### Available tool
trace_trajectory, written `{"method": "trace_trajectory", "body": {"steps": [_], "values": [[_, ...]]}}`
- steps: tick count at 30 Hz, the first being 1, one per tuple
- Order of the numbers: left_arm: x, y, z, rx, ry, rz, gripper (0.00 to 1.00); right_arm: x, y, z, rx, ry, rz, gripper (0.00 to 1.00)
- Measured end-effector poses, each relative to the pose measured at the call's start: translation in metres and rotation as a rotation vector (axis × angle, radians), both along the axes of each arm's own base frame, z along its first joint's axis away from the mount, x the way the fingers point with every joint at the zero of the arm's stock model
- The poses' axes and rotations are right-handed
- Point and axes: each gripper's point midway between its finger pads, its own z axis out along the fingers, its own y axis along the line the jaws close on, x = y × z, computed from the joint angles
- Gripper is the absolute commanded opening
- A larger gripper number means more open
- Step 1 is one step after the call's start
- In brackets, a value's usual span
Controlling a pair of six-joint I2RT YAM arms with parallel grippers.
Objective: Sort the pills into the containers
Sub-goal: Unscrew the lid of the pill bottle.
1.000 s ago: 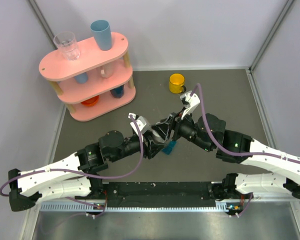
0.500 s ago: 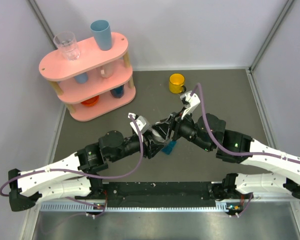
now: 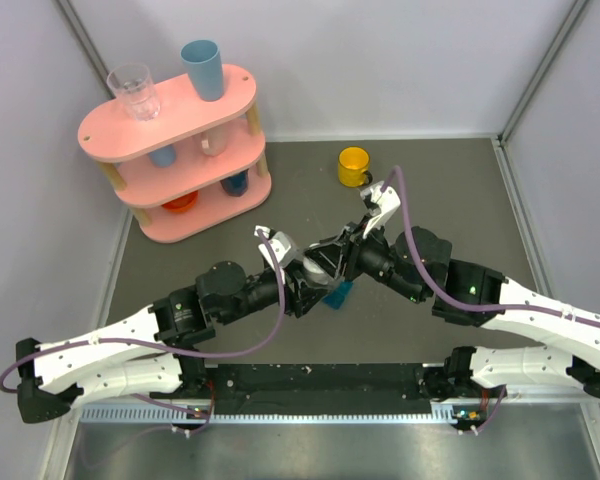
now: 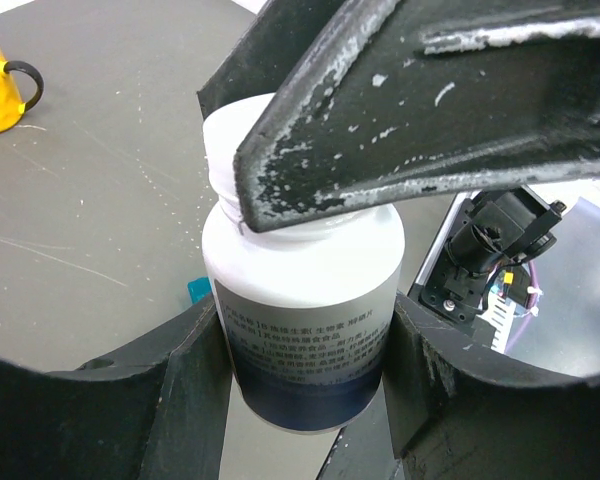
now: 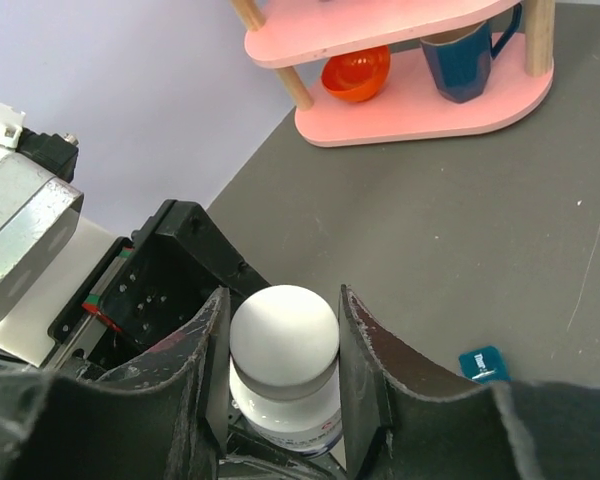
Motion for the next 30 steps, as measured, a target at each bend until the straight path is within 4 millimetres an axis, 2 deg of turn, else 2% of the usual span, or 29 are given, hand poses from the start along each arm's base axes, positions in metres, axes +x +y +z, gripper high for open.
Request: {"method": "trace_trajectory", "body": {"steps": [2, 3, 17, 25, 30], "values": [[0.000, 0.001, 0.000, -0.001, 0.000, 0.003, 0.00, 0.001, 0.000, 0.000, -0.002, -0.002, -0.002, 0.02], [0.000, 0.001, 0.001, -0.003, 0.000, 0.003, 0.00, 0.001, -0.001, 0.000, -0.002, -0.002, -0.005, 0.00], [-0.007, 0.002, 0.004, -0.014, 0.003, -0.029, 0.00, -0.008, 0.002, 0.005, 0.006, -0.021, 0.056, 0.00], [-0.020, 0.000, 0.010, -0.037, 0.006, -0.098, 0.00, -0.020, 0.000, 0.011, 0.005, -0.063, 0.134, 0.00], [-0.036, -0.004, 0.018, -0.085, 0.002, -0.191, 0.00, -0.035, 0.000, 0.020, 0.028, -0.107, 0.223, 0.00]]}}
